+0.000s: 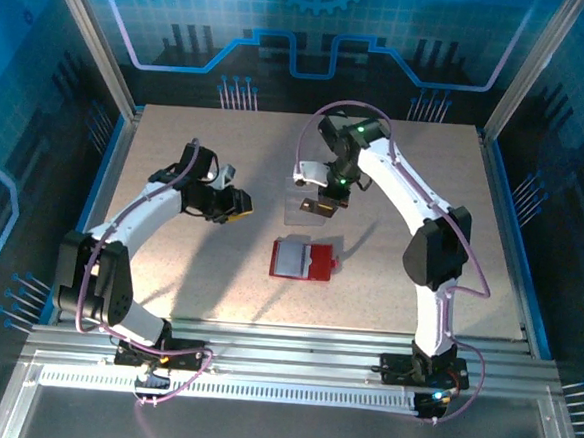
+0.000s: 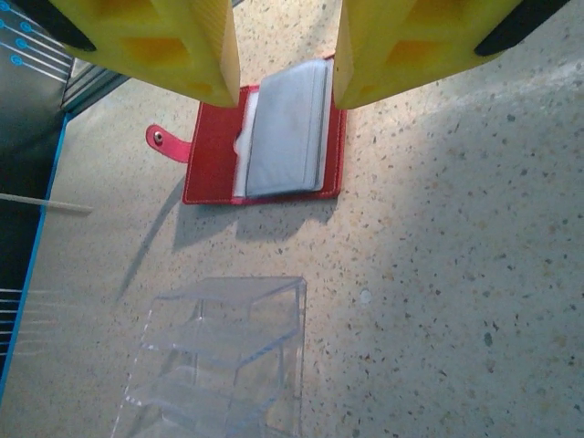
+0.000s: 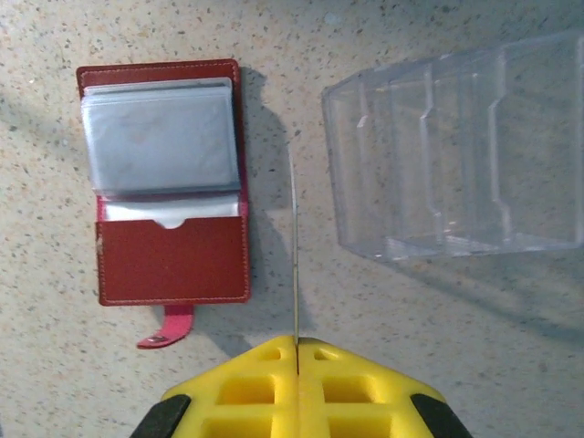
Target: Take the credit cards out of the card holder
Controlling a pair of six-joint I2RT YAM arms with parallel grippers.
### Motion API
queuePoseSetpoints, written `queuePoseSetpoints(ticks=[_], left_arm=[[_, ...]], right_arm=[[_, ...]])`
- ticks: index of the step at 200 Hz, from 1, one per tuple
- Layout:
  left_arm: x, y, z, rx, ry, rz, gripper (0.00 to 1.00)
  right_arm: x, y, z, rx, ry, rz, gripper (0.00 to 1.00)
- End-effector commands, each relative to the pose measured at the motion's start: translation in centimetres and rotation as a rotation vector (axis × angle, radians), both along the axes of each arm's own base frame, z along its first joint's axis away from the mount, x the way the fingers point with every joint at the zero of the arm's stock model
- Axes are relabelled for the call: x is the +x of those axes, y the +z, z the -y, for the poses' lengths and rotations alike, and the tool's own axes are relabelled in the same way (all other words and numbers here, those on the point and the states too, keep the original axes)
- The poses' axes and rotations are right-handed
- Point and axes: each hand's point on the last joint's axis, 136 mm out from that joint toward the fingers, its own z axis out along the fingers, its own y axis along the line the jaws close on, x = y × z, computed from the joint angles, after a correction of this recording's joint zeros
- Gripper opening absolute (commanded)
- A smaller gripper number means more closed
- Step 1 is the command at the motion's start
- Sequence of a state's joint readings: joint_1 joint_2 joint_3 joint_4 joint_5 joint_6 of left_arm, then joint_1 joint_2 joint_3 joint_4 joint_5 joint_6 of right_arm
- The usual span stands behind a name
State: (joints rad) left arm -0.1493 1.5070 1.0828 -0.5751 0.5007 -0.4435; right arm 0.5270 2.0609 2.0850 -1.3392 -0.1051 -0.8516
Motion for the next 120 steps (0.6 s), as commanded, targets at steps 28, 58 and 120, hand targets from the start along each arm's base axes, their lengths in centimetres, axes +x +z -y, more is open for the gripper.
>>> queuePoseSetpoints(ticks=[28,58,120], left_arm=[[-0.8,1.7,-1.9,0.063,-0.055,0.033,0.34],[-0.8,0.6,-2.2,0.065,-0.043,0.046,0.34],[-0.9,0.4,-2.3,0.055,-0.013,0.024,0.35]], right_arm=[[0.6,-0.7,-0.6,-0.098,0.142,-0.017,0.00],[1.7,-1.7,-1.6,-0.114,0.158,0.004,0.00],[3.4,-4.4,-4.0,-0.104,0.177,0.019,0.00]])
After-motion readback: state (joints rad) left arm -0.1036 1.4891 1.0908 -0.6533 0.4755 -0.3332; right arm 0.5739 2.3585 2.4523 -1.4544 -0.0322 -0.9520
